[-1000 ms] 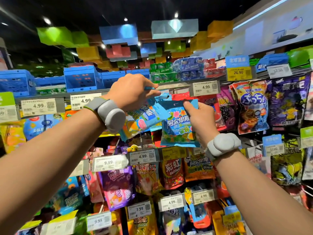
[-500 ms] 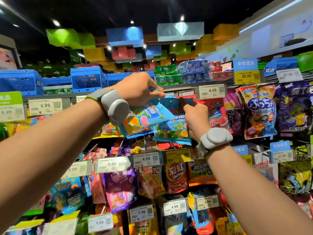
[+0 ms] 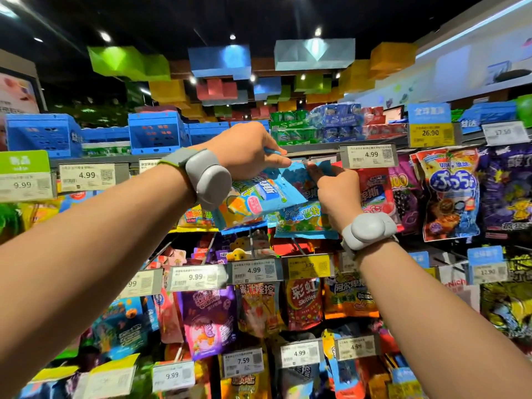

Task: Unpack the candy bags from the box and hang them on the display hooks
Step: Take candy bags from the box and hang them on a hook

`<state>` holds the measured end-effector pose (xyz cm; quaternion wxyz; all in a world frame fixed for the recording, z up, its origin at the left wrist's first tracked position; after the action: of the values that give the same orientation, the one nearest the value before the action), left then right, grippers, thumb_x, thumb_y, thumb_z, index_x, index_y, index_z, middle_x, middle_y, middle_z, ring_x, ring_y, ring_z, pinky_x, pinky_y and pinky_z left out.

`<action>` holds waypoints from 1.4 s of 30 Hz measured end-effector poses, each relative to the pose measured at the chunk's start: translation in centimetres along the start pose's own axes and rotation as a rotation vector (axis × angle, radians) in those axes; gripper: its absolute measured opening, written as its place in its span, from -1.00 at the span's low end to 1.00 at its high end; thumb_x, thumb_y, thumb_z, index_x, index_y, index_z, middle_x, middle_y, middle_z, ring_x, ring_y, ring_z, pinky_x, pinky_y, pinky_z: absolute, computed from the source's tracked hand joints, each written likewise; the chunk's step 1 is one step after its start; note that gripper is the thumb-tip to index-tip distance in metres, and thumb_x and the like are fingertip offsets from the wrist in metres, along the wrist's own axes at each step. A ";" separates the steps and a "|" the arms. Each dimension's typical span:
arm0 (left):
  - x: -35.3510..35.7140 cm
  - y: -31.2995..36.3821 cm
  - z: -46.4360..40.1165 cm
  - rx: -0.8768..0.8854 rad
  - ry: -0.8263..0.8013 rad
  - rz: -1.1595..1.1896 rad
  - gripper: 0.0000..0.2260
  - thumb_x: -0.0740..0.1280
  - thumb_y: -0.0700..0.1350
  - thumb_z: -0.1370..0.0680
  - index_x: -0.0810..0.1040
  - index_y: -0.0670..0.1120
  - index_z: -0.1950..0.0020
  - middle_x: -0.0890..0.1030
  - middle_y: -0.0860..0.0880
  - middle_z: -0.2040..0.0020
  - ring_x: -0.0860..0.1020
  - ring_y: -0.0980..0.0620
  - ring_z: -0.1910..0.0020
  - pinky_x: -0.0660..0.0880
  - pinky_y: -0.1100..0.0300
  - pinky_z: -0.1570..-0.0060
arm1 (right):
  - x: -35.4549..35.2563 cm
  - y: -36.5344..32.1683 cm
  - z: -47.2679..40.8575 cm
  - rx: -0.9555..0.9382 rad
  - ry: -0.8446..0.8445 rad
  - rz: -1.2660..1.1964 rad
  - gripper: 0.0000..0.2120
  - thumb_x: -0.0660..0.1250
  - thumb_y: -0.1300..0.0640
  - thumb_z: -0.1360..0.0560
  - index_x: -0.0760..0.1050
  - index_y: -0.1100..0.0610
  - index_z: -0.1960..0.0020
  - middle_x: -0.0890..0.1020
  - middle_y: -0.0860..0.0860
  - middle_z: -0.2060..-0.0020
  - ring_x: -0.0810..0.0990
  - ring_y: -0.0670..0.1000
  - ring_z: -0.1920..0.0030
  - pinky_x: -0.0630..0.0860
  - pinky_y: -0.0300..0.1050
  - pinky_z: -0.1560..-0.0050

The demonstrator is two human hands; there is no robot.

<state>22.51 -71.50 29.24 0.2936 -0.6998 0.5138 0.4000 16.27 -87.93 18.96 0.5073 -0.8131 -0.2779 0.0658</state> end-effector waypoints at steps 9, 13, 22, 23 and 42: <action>-0.3 0.4 0.5 0.006 0.034 0.009 -0.65 0.37 0.15 -0.52 0.65 0.00 -0.22 0.53 0.21 0.12 0.36 0.37 0.13 0.26 0.45 0.47 | 0.0 1.1 -0.7 -0.038 0.039 0.076 -0.59 0.46 0.02 -0.51 0.47 0.32 0.28 0.41 0.05 0.45 0.29 -0.02 0.40 0.23 -0.11 0.35; -0.1 0.2 0.3 0.003 0.012 0.021 -0.63 0.36 0.16 -0.52 0.64 0.00 -0.23 0.68 0.01 0.01 0.55 0.26 0.14 0.34 0.33 0.37 | 0.4 1.4 -1.9 -0.048 0.048 0.378 -0.54 0.37 -0.12 -0.55 0.49 0.32 0.10 0.50 0.24 0.20 0.48 0.14 0.20 0.33 0.00 0.20; 0.1 0.3 0.1 0.035 0.021 0.047 -0.64 0.35 0.09 -0.55 0.63 -0.09 -0.24 0.67 0.01 -0.01 0.15 0.58 0.18 0.29 0.53 0.52 | 0.2 5.1 0.5 0.038 0.102 0.105 -0.77 0.46 0.07 -0.49 0.49 0.14 0.23 0.51 0.04 0.39 0.42 0.07 0.32 0.32 -0.05 0.27; 0.1 0.4 0.1 0.041 0.019 0.039 -0.65 0.35 0.09 -0.55 0.63 -0.09 -0.24 0.68 -0.01 -0.03 0.15 0.59 0.18 0.29 0.53 0.52 | 0.5 5.7 0.9 0.052 0.092 0.083 -0.91 0.42 0.19 -0.49 0.53 0.16 0.15 0.55 0.05 0.33 0.47 0.08 0.27 0.35 -0.04 0.24; 0.6 -0.3 0.2 0.007 0.007 0.033 -0.63 0.34 0.16 -0.53 0.63 0.00 -0.23 0.61 0.10 -0.24 0.60 0.15 0.02 0.46 0.25 0.15 | 3.5 10.2 -2.2 0.336 -0.058 0.305 -0.55 0.30 0.00 -0.60 0.47 0.30 -0.34 0.43 0.10 0.03 0.41 0.05 0.05 0.46 -0.01 -0.08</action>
<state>22.84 -71.50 28.63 0.2875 -0.6918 0.5277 0.4004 24.02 -91.20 11.79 0.6116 -0.7475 -0.1513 0.2105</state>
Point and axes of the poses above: each hand's wrist, its own z-axis away from the middle knuckle, its own x-axis out of the palm, y = z × x, the point moved 8 cm from there along -z, towards the middle knuckle
